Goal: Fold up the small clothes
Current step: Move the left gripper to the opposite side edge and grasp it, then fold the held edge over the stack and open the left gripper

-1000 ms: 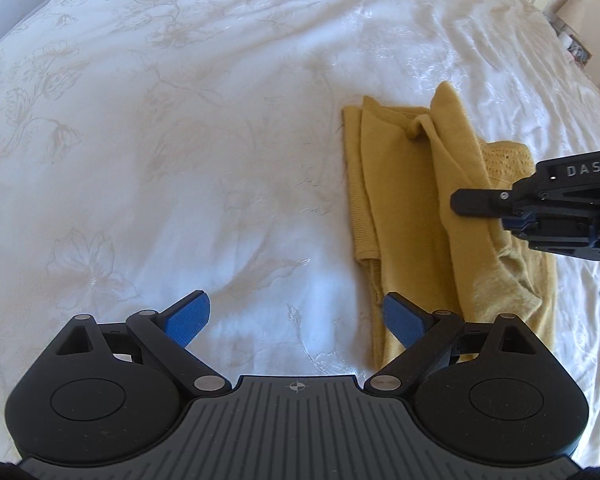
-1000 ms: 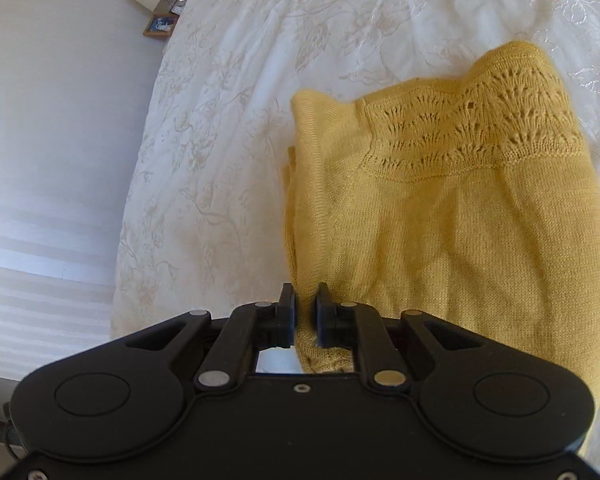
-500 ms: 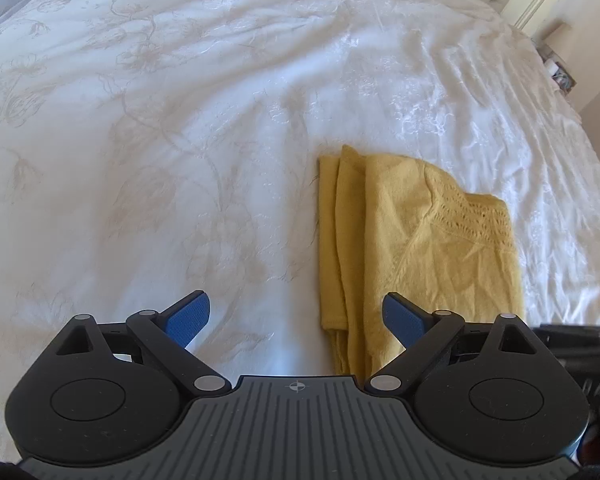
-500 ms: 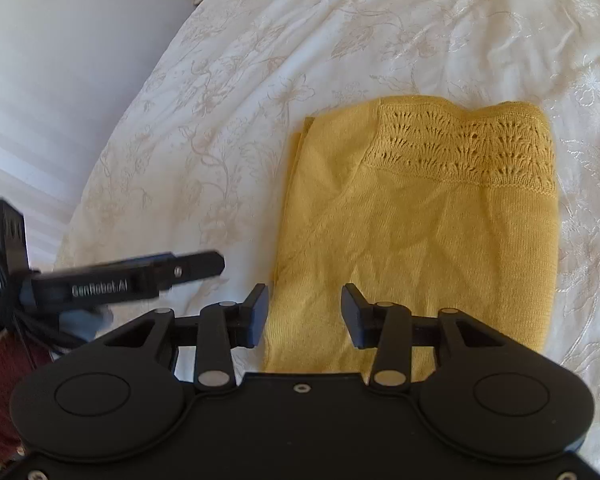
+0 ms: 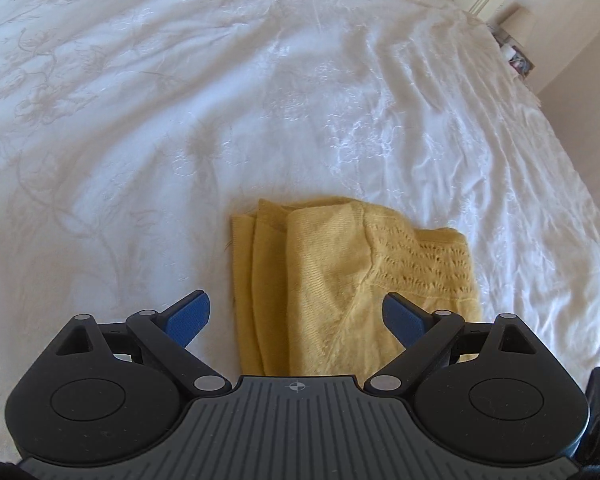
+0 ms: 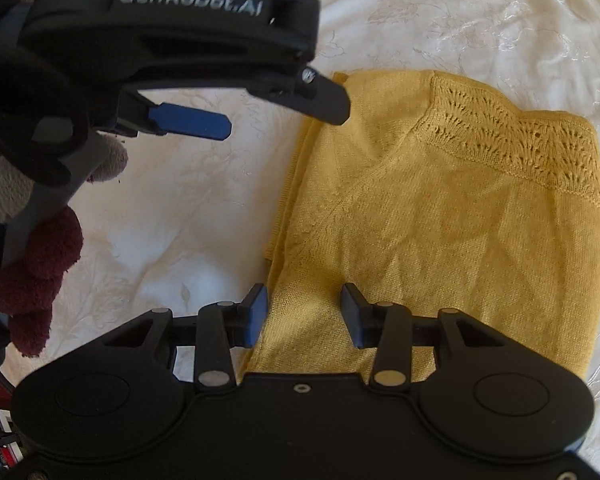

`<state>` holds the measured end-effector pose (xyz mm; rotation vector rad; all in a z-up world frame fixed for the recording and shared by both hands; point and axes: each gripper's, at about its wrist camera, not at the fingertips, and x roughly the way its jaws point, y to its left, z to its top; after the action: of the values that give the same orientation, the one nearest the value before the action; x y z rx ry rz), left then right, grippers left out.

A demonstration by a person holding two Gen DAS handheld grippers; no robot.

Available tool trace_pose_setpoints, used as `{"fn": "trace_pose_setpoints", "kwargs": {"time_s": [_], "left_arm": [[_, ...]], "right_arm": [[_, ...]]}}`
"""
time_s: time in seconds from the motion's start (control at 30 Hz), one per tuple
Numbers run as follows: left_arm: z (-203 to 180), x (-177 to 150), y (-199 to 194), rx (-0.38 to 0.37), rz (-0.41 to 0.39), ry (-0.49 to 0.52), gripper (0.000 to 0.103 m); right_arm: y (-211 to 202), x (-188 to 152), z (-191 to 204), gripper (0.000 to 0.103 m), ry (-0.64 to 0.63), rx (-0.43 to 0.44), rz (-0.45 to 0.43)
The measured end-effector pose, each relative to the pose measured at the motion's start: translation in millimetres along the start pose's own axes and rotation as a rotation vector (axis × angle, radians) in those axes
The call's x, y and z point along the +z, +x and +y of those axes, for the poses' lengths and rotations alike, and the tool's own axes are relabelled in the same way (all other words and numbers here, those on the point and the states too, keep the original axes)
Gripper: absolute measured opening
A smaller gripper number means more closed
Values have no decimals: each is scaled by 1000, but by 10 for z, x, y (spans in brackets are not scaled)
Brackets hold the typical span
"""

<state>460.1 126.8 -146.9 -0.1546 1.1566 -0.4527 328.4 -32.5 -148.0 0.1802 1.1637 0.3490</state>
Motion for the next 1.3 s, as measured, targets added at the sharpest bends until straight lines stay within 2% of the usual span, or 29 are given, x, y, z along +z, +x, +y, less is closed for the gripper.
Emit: {"fn": "trace_pose_setpoints", "kwargs": {"time_s": [0.13,0.2,0.33,0.4,0.47,0.57,0.67,0.77,0.83,0.87,1.07,1.2,1.3], "left_arm": [[-79,77,242,-68,24,18,87],[-92,99,359,-75,49,15,87],[-55,131,501,-99,72,-22,82],[-22,149,536,-121,70,-55,76],[-2,173,544,-144,58,-82,58],[-56,195,470,-133,12,-69,37],[-114,171,346,-174,-27,-29,24],[-109,132,248,-165,-57,-14,14],[-54,103,199,-155,-78,-30,12],[-30,97,168,-143,-94,-34,7],[27,78,38,-103,-133,-37,7],[0,86,6,-85,-162,-9,7],[-13,111,18,-84,-154,-21,7]], "right_arm": [[6,-53,-141,43,76,4,7],[2,-77,-207,43,103,15,5],[-2,-101,-243,43,108,23,3],[-1,-109,-245,43,109,26,2],[-12,-132,-265,43,113,33,-1],[-3,-124,-299,43,118,44,-6],[-48,-140,-324,44,119,55,-14],[-110,-160,-378,47,125,68,-29],[-188,-178,-401,48,126,73,-45],[-221,-186,-413,48,127,73,-52],[-503,-265,-604,49,146,60,-112],[-697,-286,-780,57,178,39,-154],[-832,-280,-871,57,203,15,-186]]}}
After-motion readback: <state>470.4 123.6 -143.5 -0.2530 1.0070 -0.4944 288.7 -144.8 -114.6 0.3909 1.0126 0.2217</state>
